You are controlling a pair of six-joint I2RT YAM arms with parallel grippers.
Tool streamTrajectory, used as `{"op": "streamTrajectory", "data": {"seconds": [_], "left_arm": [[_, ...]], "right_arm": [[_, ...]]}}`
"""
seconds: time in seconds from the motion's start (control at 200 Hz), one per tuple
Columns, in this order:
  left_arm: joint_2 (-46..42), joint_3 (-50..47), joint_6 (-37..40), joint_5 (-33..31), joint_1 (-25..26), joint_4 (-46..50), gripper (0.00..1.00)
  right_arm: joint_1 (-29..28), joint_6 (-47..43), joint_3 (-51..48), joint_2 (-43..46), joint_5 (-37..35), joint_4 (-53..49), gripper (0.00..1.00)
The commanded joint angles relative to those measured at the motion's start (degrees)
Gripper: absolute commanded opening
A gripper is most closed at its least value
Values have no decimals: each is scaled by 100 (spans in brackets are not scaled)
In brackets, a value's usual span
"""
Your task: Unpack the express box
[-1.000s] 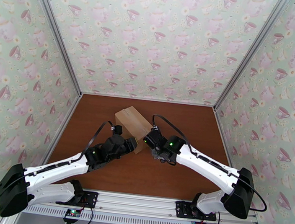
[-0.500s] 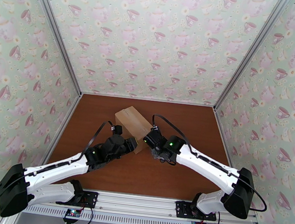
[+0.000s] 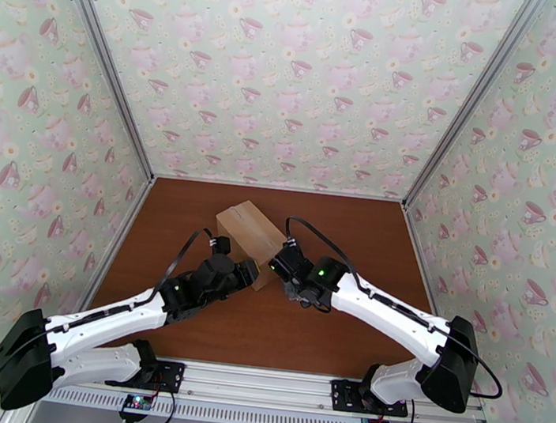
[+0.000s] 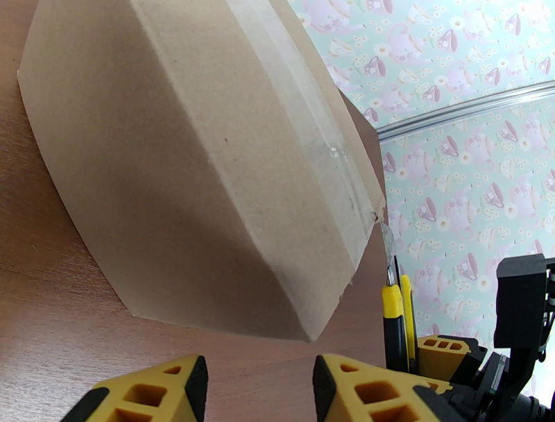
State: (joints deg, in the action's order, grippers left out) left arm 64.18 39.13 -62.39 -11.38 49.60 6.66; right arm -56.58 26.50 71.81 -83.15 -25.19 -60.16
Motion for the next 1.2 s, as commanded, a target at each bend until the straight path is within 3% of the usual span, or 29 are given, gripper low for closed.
{"op": "streamTrajectory", "data": {"seconds": [0.0, 1.192], "left_arm": [[-29, 71, 17, -13, 23, -24, 47], [250, 121, 57, 3, 24, -295, 47]], "right_arm": [[-46, -76, 55, -66, -118, -4, 0], [-101, -172, 199, -215, -269, -4, 0]]}}
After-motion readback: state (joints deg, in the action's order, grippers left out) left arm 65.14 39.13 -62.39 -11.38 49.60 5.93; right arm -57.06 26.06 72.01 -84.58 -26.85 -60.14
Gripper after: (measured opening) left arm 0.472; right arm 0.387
